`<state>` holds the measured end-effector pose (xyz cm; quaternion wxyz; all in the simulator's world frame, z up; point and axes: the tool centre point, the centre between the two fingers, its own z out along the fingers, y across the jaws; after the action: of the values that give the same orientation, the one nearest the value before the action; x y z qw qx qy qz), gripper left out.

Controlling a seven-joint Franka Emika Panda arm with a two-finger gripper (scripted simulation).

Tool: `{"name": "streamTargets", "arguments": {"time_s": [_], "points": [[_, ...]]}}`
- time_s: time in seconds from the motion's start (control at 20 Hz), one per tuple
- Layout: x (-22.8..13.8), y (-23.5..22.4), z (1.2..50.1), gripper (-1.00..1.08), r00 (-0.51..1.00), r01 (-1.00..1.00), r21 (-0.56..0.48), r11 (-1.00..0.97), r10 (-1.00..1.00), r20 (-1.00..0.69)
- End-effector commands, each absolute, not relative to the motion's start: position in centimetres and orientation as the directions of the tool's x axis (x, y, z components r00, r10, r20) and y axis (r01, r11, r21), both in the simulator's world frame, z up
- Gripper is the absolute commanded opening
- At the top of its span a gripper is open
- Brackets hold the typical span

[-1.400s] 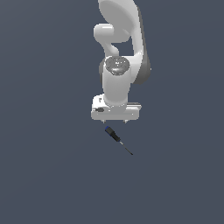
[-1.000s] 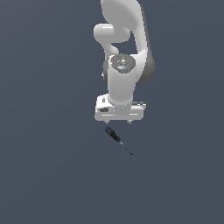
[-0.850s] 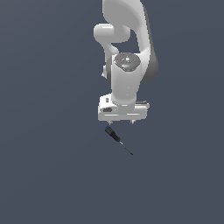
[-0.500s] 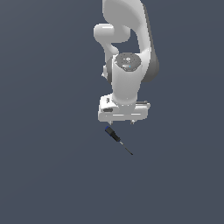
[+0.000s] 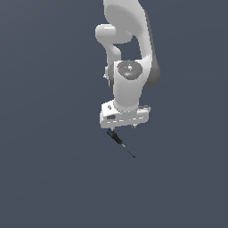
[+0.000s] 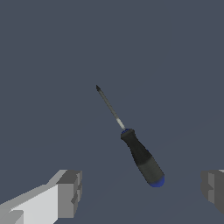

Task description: Pick up the object and move it to a goal position.

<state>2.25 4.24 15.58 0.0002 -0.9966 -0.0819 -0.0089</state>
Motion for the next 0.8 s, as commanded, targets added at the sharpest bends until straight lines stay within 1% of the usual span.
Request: {"name": "streamTargets", "arguments": {"time_s": [0.0, 0.3, 0.75], "points": [[2.4, 4.2, 14.8, 1.0, 0.978, 0.209, 0.003, -0.978, 0.209, 0.015], [2.7, 3.9, 12.5, 1.0, 0.935, 0.355, 0.008, -0.935, 0.355, 0.008], [3.1, 3.7, 8.8, 1.0, 0.828, 0.561, 0.005, -0.828, 0.561, 0.001]]}}
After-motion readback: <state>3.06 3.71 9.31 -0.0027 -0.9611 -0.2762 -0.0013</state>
